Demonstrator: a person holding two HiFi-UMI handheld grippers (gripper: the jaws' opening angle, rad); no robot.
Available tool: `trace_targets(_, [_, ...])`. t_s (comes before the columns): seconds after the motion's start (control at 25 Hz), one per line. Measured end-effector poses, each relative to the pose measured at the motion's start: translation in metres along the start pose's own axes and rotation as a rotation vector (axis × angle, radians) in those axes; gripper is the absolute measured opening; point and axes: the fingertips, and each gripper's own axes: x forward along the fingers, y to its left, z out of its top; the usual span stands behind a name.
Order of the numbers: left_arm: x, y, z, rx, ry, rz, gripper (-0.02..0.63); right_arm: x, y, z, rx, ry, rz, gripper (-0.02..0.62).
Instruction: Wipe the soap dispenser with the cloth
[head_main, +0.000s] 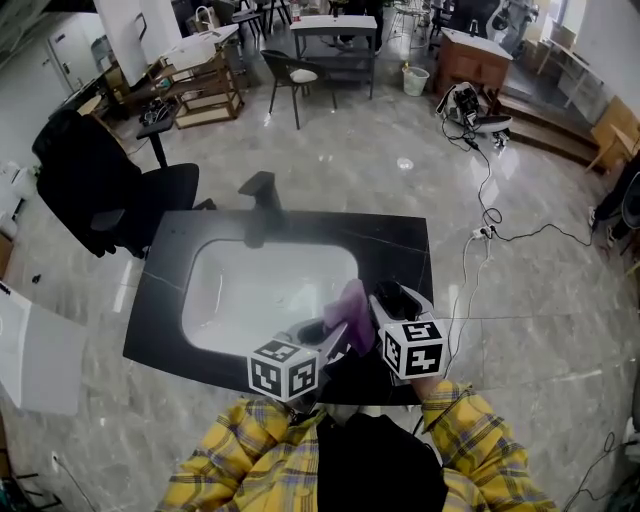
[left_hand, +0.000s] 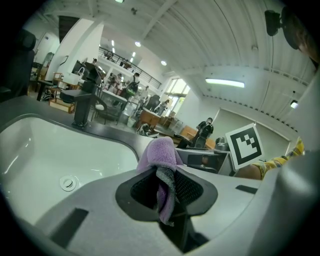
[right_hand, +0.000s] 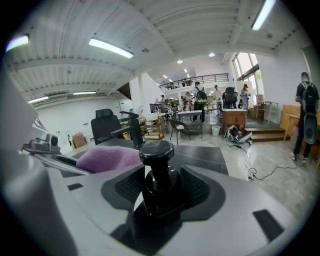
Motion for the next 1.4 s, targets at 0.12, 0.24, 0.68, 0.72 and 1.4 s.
trace_targets(0.12, [0.001,-0.006,0.003,0.004,-0.009,-0.013,0.064,-0.008,0.005,0.006,-0.037,-0.024,0.025,0.215])
trace_targets(0.24, [0.004,-0.013,0.007,0.014,-0.021,-0.025,0.064,-0.020,0.005,0.012,-0.045,-0.055,0.044,0.216])
trace_targets(0.68, [0.028,-0.021,0.017,0.030,-0.038,-0.060,0.064,-0.044,-0.018,0.006,0.034,-0.073,-0.002,0.216])
trace_targets(0.72, [0.030,-0.020,0.015,0.029,-0.030,-0.063,0.064,-0.045,-0.019,0.004,0.037,-0.071,-0.003,0.215])
trace_targets(1.4, [0.038,-0.004,-0.010,0.006,0.006,-0.013,0.064,-0.056,-0.025,-0.020,0.070,-0.038,-0.006,0.215])
